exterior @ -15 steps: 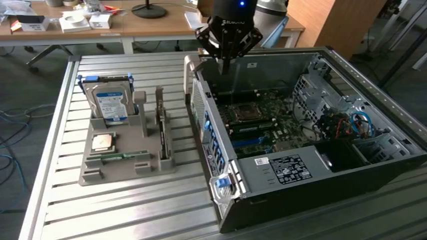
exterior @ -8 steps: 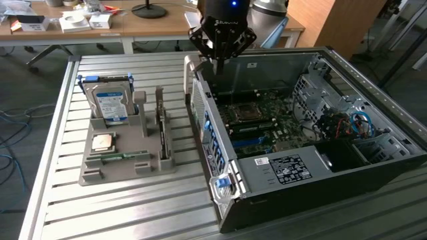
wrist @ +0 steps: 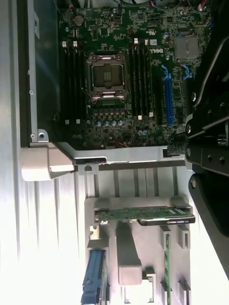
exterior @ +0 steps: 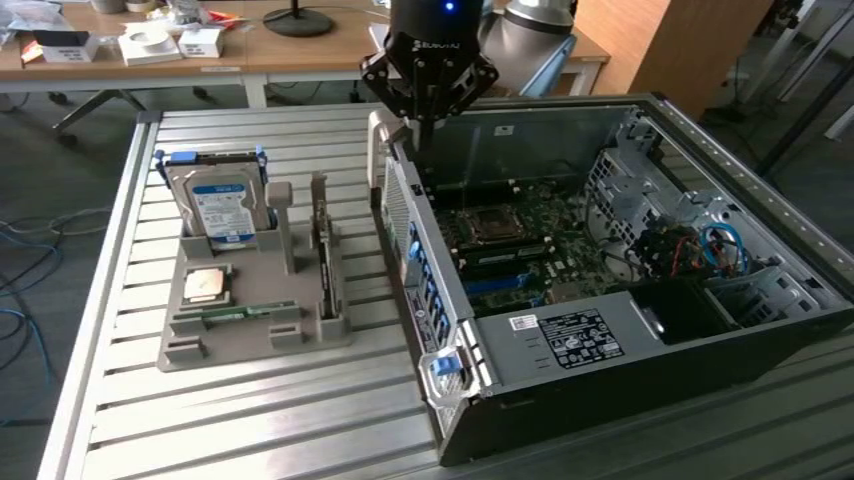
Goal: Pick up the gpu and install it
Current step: 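Reach for the gpu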
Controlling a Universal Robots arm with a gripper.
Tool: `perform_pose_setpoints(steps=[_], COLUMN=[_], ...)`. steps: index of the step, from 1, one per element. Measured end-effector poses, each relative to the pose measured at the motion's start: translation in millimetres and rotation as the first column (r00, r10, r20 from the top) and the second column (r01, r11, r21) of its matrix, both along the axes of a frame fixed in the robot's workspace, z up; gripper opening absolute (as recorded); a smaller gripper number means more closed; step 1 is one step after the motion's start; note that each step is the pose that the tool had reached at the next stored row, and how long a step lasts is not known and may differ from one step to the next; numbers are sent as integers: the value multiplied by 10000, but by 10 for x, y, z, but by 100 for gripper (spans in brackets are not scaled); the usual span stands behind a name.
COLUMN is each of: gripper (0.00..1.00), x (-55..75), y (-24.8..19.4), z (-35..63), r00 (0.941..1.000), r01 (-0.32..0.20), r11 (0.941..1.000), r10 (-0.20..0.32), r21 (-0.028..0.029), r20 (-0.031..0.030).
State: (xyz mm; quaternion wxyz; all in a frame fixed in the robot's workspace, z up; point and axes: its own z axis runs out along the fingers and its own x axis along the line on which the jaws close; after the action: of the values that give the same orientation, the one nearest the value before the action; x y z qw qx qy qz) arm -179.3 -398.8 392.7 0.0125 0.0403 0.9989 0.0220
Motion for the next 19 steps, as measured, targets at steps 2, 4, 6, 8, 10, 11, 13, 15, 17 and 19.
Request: perform_pose_setpoints(steps=[2, 4, 6, 8, 10, 11, 13, 15, 17, 19], gripper=[11, 11, 11, 11, 11, 11, 11, 11, 11, 11], x=[-36, -78, -124, -172, -215, -237, -283, -328, -375, -420], y=[0, 0, 0, 0, 0, 0, 0, 0, 0, 0], z=[0, 0, 0, -1, -1, -1, -2, -2, -2, -2], r00=[10000, 10000, 10000, 10000, 10000, 10000, 9999, 9999, 9999, 9999], r01=[12, 27, 45, 66, 83, 91, 109, 126, 145, 163], r11=[10000, 10000, 10000, 10000, 10000, 10000, 9999, 9999, 9999, 9999], r10=[-12, -27, -45, -66, -83, -91, -109, -126, -145, -163], r21=[0, 0, 0, 0, 0, 0, 0, 0, 0, 0], r20=[0, 0, 0, 0, 1, 0, 0, 0, 0, 0])
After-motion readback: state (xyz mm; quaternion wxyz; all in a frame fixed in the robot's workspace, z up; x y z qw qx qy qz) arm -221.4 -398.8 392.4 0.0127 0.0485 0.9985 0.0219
